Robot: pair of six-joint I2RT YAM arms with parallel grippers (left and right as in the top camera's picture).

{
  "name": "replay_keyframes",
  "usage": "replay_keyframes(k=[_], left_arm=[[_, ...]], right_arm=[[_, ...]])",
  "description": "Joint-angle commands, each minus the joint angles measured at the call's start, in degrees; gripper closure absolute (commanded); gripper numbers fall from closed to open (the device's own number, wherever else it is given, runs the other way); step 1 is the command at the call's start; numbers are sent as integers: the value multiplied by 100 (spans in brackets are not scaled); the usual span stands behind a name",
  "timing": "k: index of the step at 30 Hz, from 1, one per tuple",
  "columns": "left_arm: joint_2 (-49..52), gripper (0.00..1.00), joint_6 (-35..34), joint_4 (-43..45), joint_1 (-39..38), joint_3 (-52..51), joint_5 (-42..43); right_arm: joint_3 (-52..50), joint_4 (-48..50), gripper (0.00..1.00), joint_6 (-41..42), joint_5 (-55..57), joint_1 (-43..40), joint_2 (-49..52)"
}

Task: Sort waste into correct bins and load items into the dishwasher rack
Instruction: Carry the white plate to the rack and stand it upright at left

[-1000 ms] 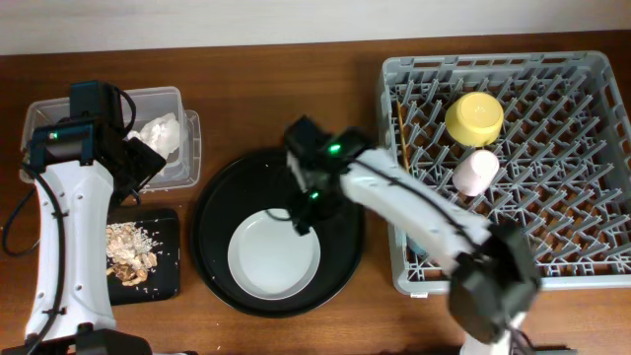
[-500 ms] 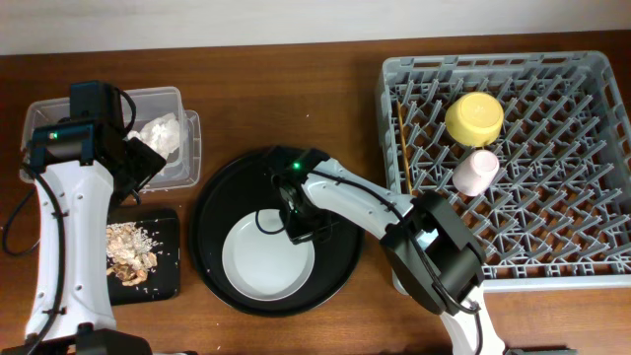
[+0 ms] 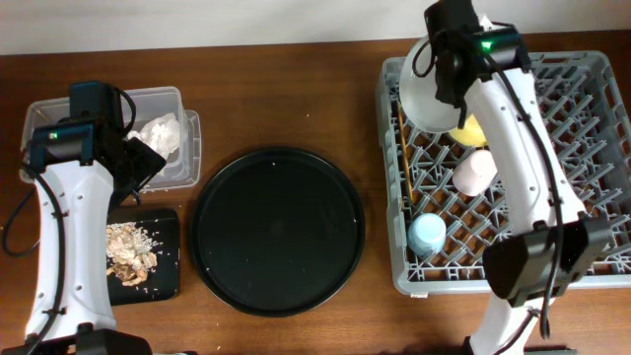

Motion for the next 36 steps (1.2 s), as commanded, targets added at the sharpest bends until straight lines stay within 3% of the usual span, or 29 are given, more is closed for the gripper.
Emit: replay_keyframes(k=[1,10,11,12,16,17,23,28,30,36], left_arm=[[-66,1,31,-7,28,57,-81],[-66,1,31,-7,31,57,-81],[-66,1,31,-7,31,57,-81],[-66,1,31,-7,31,57,-81],[-66,1,31,-9,31,57,-81],[-66,1,31,-7,31,57,-81],[-66,0,31,-9,31,57,-81],[-66,1,31,-7,28,57,-81],[-66,1,31,-7,31,57,-81],[-66,1,31,-7,31,57,-81]], right_arm=[[-127,37,96,549,592,26,337],[-136,9,95,695,376,706,638],[-136,-76,88,693,372,774,638],[-120,-267,61,695,186,861,599],[205,-769,47,695,-955,907,-208],[205,-876,1,695,-1182,907,-625],[-114,-1965,1,522,-1456,1014,-2389],[-2708,-1897,1,846,-1222,1587,-4625],[-3235,-1897,1,848,-1340,1587,-5292],[-3377,-1921,1,844,-1840,1587,-5665]])
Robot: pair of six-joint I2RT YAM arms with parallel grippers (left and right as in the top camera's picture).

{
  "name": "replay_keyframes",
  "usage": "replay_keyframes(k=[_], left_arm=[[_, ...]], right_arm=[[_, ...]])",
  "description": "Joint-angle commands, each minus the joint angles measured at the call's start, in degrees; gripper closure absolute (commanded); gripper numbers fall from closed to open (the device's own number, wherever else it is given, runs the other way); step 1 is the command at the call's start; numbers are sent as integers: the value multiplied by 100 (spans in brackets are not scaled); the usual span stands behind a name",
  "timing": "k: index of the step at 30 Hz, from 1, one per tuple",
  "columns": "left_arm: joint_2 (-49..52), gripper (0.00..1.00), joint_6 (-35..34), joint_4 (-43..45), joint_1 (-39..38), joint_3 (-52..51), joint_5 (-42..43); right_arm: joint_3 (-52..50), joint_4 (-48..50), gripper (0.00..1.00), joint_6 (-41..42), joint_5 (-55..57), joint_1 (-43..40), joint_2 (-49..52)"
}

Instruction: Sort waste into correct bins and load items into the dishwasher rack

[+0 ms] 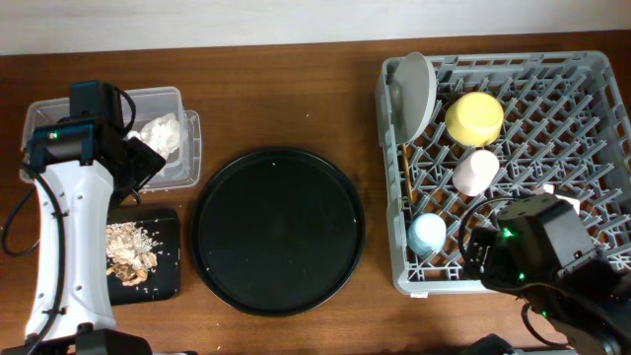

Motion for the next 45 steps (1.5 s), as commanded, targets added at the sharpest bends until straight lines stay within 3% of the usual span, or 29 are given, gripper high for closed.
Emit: replay_keyframes(k=[1,5,7,9,12,16,21,29,32,35,42,45], left_arm=[[-66,1,33,-7,28,48,-61],[-66,1,33,-7,28,48,-61],[-66,1,33,-7,28,48,-61],[-66,1,33,-7,28,48,-61],[-66,1,33,-7,28,48,-61],[-66,1,33,-7,28,48,-61],[-66,1,33,-7,28,48,-61],[-63,1,33,-7,28,48,-61],[-66,1,33,-7,28,48,-61],[-66,1,33,-7,28,48,-61],[-66,1,33,-7,28,48,-61],[-66,1,33,-7,28,48,-61]], right_arm=[[-28,0,1,52,-52,35,70],[-33,-39,1,50,-76,35,232],[-544,549,1,35,-44,-107,-109],[-1637,1593,1,-103,-59,-107,-988],[-3873,3676,1,-1239,-970,-824,-3008],[-5805,4927,1,-1482,-1165,-1537,-5477],[-6769,6891,1,-2194,-1252,-1829,-5495],[-8588,10076,1,-2229,-1252,-1832,-5574],[-8596,10004,1,-2839,-1399,-1832,-5574],[-8596,9235,1,-3383,-1425,-1851,-5574],[-8596,9232,1,-3436,-1482,-2430,-5574],[-8596,9230,1,-4072,-1493,-2430,-5574]])
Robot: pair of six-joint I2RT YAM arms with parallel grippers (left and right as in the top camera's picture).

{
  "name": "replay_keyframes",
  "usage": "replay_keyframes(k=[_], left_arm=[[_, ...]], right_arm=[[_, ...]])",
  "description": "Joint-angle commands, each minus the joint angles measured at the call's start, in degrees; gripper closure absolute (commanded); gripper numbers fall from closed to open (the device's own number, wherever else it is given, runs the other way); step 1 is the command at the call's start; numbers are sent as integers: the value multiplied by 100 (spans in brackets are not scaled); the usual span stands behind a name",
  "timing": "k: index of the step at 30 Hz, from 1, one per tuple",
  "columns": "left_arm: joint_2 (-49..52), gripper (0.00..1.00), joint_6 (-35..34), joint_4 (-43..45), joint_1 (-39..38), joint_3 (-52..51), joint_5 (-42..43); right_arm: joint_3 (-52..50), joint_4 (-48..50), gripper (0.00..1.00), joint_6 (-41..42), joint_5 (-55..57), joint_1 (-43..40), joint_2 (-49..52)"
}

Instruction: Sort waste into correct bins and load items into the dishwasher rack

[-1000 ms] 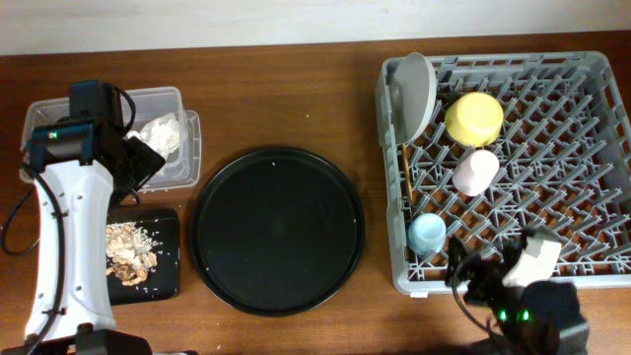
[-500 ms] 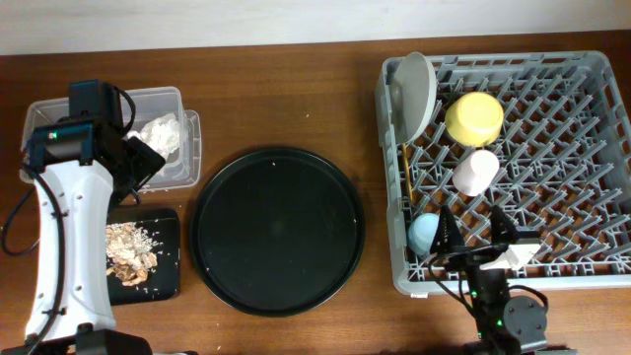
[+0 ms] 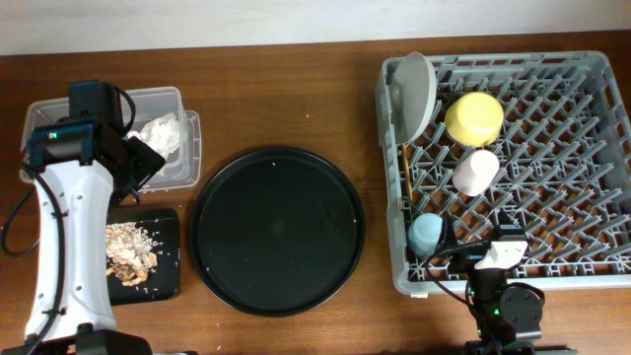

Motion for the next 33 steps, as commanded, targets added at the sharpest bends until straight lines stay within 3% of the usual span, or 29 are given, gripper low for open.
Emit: replay_keyframes(k=[1,20,23,25,27,29,31,33], left_arm=[[-66,1,33,-7,28,28,-59],[-55,1,35,-31,28,28,-59],[-125,1,31,-120,-17,-205,262],[-640,1,35,608,-385,-1366,90],[-1506,1,321,2500,-791,-2911,256],[-2677,1,1272,4898,-1325,-4684,474],[-3469,1,1502,6212,-1495,-5939,455],[-3829,1,1502,6736,-1488,-6614,411]], right_arm=[[-42,-39,1,-540,-33,-52,-48],[-42,-37,1,-516,-116,-42,-44],[-42,-37,1,-516,-116,-42,-44],[-42,-37,1,-516,-116,-42,-44],[-42,-37,1,-516,-116,-42,-44],[-42,-37,1,-516,-116,-42,-44],[-42,-37,1,-516,-116,-42,-44],[-42,-37,1,-516,-116,-42,-44]])
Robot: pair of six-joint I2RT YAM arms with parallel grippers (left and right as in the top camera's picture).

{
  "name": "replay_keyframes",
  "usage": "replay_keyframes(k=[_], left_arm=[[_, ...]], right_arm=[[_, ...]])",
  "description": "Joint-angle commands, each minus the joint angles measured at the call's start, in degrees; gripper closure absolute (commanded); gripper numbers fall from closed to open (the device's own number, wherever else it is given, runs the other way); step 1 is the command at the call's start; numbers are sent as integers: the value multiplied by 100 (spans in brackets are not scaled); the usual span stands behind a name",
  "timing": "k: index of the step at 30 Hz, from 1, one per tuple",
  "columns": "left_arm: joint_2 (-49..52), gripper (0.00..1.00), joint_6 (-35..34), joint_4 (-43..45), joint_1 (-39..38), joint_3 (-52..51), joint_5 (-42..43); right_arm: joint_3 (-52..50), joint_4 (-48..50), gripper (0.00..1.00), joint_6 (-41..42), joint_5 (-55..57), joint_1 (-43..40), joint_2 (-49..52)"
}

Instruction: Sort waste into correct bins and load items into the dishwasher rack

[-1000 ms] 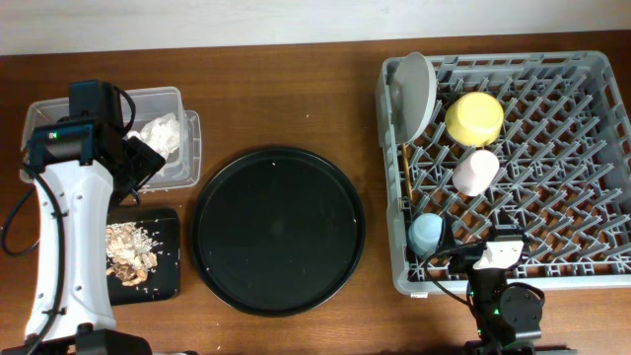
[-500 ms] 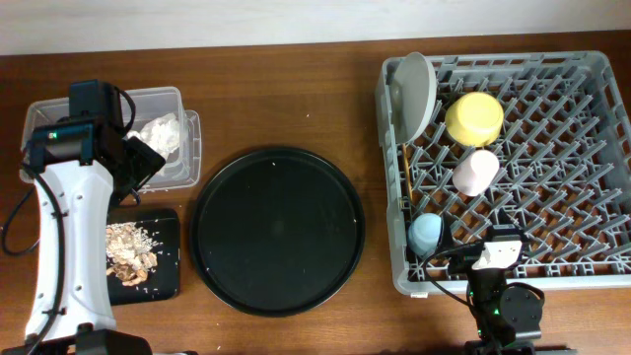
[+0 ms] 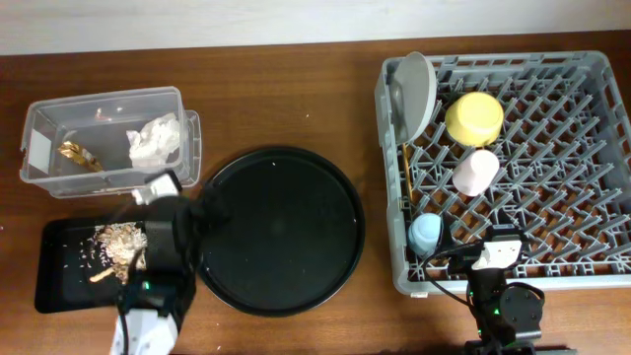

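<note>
The grey dishwasher rack (image 3: pixel 582 69) at the right holds a grey plate (image 3: pixel 415 91) standing on edge, a yellow bowl (image 3: pixel 473 118), a pink cup (image 3: pixel 475 173), a blue cup (image 3: pixel 427 234) and a thin wooden stick (image 3: pixel 407 182). The clear bin (image 3: pixel 99 104) at the far left contains crumpled white paper (image 3: pixel 154 142) and a gold wrapper (image 3: pixel 75 155). Food scraps (image 3: pixel 116 244) lie on the small black tray (image 3: pixel 59 281). My left gripper (image 3: pixel 161 190) is blurred at that tray's right end. My right gripper (image 3: pixel 498 254) is folded back at the rack's near edge. Neither gripper's fingers can be made out.
A large round black tray (image 3: pixel 278 230) with nothing on it lies in the middle of the brown table, between the small tray and the rack. The left arm's body (image 3: pixel 153 296) hides the small tray's right end.
My left arm was over the clear bin and along the table's left side; now it is drawn back to the near edge by the scraps tray. The bin's inside now shows. The right arm has not moved.
My right arm first reached over the rack's far left corner at the grey plate. Then it was back at the rack's near right corner, the plate standing in the rack. Then it was folded at the near edge. My left arm stayed over the bin until now.
</note>
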Motion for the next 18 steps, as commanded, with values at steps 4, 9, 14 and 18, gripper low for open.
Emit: replay_keyframes(k=[4,9,14,18], left_arm=[[-1764,1,1121,1132,-28,-1904,280],[-3130,1,1451,1134,-28,-2675,304],[-3991,1,1971,885,-28,-2900,496],[-4881,1,2402,721,-28,-2900,691]], right_arm=[[-46,-26,1,-39,-11,-42,-44],[-46,-26,1,-39,-11,-42,-44],[-46,-26,1,-39,-11,-42,-44],[-46,-26,1,-39,-11,-42,-44]])
